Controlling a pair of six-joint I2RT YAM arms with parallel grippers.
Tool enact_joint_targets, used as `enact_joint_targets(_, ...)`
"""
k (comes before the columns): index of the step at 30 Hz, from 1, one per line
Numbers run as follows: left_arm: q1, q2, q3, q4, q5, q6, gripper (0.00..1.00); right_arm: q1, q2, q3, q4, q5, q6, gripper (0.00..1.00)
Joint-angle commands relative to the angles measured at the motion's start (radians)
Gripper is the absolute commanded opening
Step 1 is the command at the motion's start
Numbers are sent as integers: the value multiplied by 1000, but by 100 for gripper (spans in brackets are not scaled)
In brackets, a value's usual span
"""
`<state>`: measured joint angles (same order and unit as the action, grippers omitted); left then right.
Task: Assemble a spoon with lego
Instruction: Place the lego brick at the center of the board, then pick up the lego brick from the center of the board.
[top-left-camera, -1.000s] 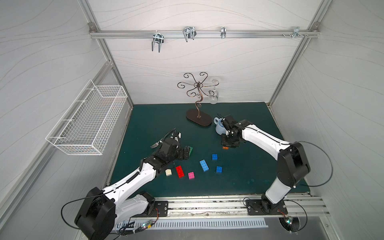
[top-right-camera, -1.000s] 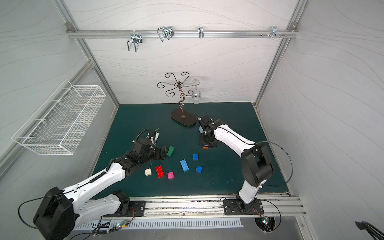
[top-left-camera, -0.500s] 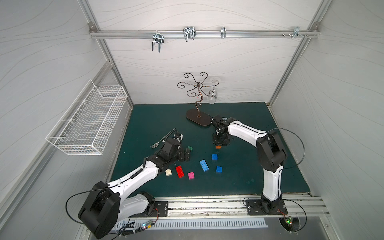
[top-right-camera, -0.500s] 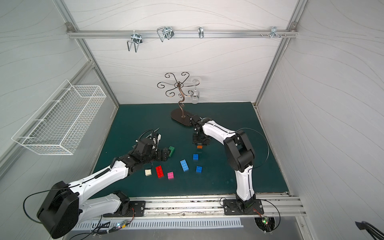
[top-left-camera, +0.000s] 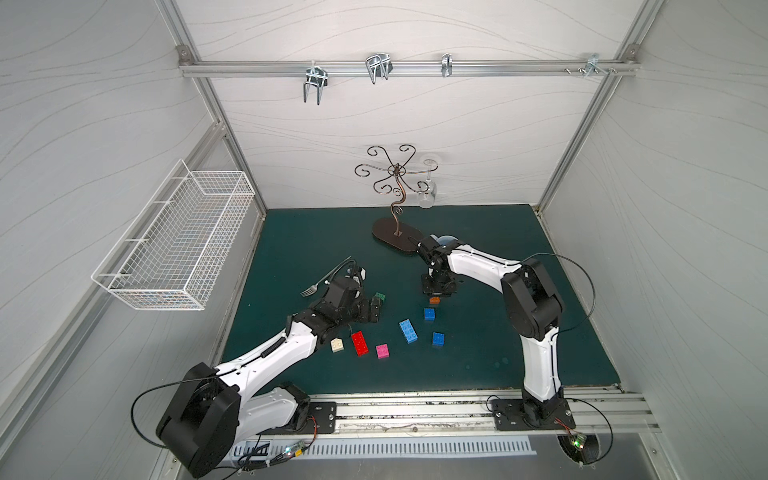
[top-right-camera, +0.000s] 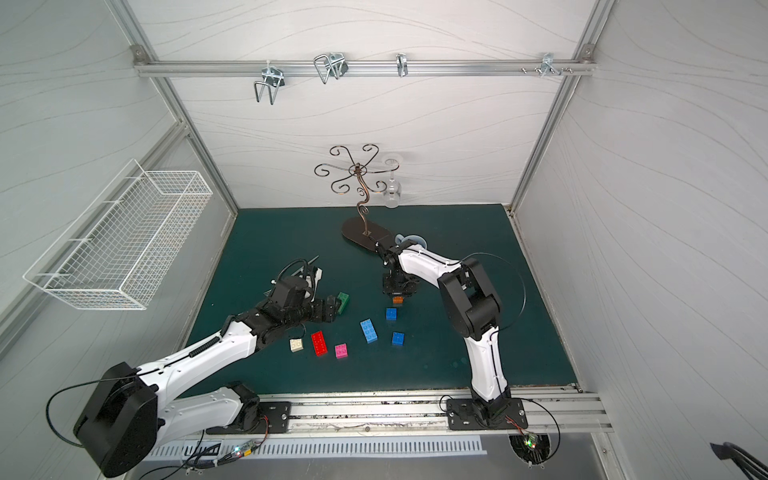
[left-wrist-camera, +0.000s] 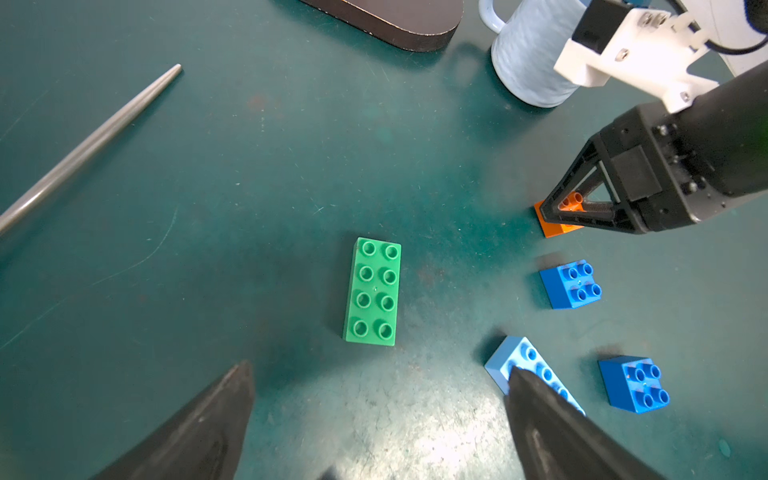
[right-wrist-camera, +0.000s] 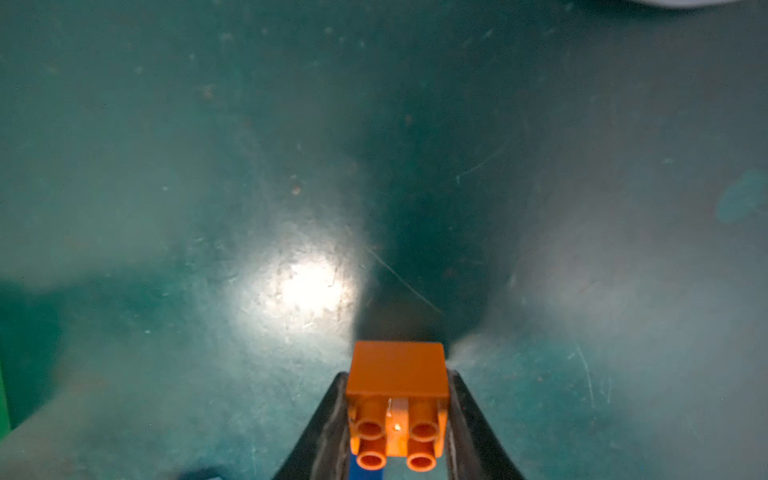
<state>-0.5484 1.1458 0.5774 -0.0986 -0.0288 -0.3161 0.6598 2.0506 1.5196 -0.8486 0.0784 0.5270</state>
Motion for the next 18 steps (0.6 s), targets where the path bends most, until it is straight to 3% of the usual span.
enact_joint_targets(1,-2,-21,22,30,5,-15,100,7,9,20,-40,20,-9,41)
enact_joint_targets(8,-2,-54,11,19,2,-25,100,17,-67,7,-73,29,-1,62)
enact_joint_targets(18,-15,-103,-13,1,2,-37,100,145,-303,-235,-96,17,145,67)
